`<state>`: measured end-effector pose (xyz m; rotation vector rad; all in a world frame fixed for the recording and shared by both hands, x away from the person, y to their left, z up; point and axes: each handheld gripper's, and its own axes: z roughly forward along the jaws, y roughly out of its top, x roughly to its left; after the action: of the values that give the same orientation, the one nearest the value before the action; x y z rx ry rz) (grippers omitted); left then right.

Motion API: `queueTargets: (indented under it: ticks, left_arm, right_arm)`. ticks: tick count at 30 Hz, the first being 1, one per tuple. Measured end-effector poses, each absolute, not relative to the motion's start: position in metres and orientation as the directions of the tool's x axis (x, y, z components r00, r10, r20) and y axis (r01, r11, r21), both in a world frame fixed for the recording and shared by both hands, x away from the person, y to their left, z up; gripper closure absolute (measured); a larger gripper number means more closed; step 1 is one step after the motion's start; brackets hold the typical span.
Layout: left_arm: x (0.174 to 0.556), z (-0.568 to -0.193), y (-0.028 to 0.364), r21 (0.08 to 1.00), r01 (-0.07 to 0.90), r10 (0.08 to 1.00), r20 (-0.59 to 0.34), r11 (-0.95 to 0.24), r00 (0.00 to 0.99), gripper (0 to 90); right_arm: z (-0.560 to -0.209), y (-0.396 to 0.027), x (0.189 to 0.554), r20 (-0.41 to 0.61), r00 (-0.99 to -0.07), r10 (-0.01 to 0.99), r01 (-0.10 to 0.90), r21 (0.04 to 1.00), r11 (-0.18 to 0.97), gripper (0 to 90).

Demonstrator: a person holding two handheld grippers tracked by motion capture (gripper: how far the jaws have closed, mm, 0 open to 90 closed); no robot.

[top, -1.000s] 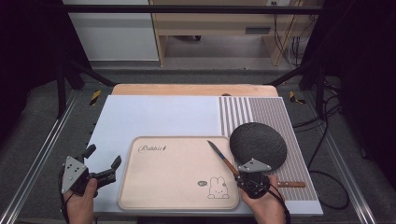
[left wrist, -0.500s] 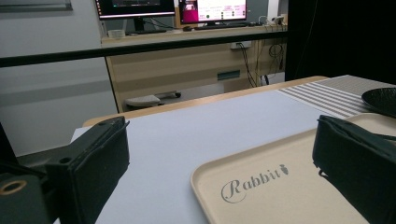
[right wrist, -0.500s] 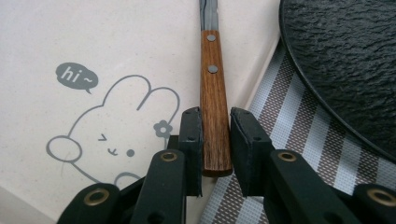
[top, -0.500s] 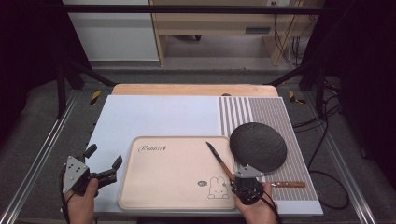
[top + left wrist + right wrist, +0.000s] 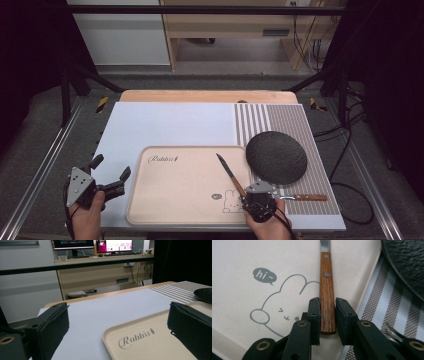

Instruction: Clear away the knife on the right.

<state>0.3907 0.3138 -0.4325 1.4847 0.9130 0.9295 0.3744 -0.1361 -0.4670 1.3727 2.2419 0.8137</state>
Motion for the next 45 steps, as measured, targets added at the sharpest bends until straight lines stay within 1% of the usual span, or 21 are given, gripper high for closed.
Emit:
queueTargets:
  ticks: [2, 5, 10, 11, 15, 17, 18, 20, 24, 31, 45]
  left_arm:
    - [0.391, -0.433, 0.314, 0.994, 0.052, 0.917, 0.067, -0.095, 0.393, 3.4]
    - [0.391, -0.433, 0.314, 0.994, 0.053, 0.917, 0.065, -0.094, 0.394, 3.5]
    - [0.391, -0.433, 0.313, 0.994, 0.054, 0.916, 0.068, -0.097, 0.395, 3.5]
    - [0.391, -0.433, 0.313, 0.994, 0.054, 0.916, 0.069, -0.098, 0.395, 3.5]
    - [0.391, -0.433, 0.313, 0.993, 0.055, 0.915, 0.071, -0.101, 0.398, 3.5]
    - [0.391, -0.433, 0.312, 0.993, 0.054, 0.914, 0.073, -0.103, 0.399, 3.5]
    - [0.391, -0.433, 0.312, 0.993, 0.054, 0.914, 0.073, -0.103, 0.399, 3.5]
    - [0.392, -0.433, 0.312, 0.993, 0.054, 0.913, 0.074, -0.105, 0.400, 3.5]
    - [0.392, -0.433, 0.312, 0.993, 0.055, 0.913, 0.074, -0.105, 0.401, 3.5]
    - [0.392, -0.433, 0.311, 0.993, 0.055, 0.911, 0.077, -0.108, 0.404, 3.5]
    - [0.392, -0.433, 0.311, 0.993, 0.055, 0.912, 0.076, -0.107, 0.402, 3.4]
  right_arm:
    - [-0.468, -0.136, 0.374, -0.019, -0.453, 0.891, 0.671, 0.651, 0.355, 72.4]
    - [-0.468, -0.137, 0.372, -0.006, -0.455, 0.891, 0.674, 0.651, 0.348, 66.5]
    - [-0.466, -0.138, 0.369, 0.009, -0.464, 0.886, 0.667, 0.661, 0.343, 60.1]
    - [-0.465, -0.138, 0.369, 0.012, -0.466, 0.885, 0.666, 0.663, 0.342, 60.1]
    - [-0.461, -0.142, 0.369, 0.017, -0.480, 0.877, 0.648, 0.681, 0.341, 65.9]
    - [-0.459, -0.144, 0.370, 0.020, -0.483, 0.875, 0.635, 0.696, 0.335, 72.1]
    - [-0.458, -0.146, 0.371, 0.018, -0.488, 0.873, 0.627, 0.703, 0.336, 77.3]
    - [-0.457, -0.148, 0.374, 0.017, -0.487, 0.873, 0.623, 0.707, 0.334, 82.7]
    - [-0.460, -0.151, 0.380, 0.017, -0.492, 0.871, 0.629, 0.699, 0.342, 89.9]
    - [-0.465, -0.153, 0.380, 0.019, -0.490, 0.871, 0.641, 0.685, 0.346, 90.0]
    - [-0.466, -0.140, 0.375, 0.040, -0.540, 0.841, 0.636, 0.673, 0.377, 90.0]
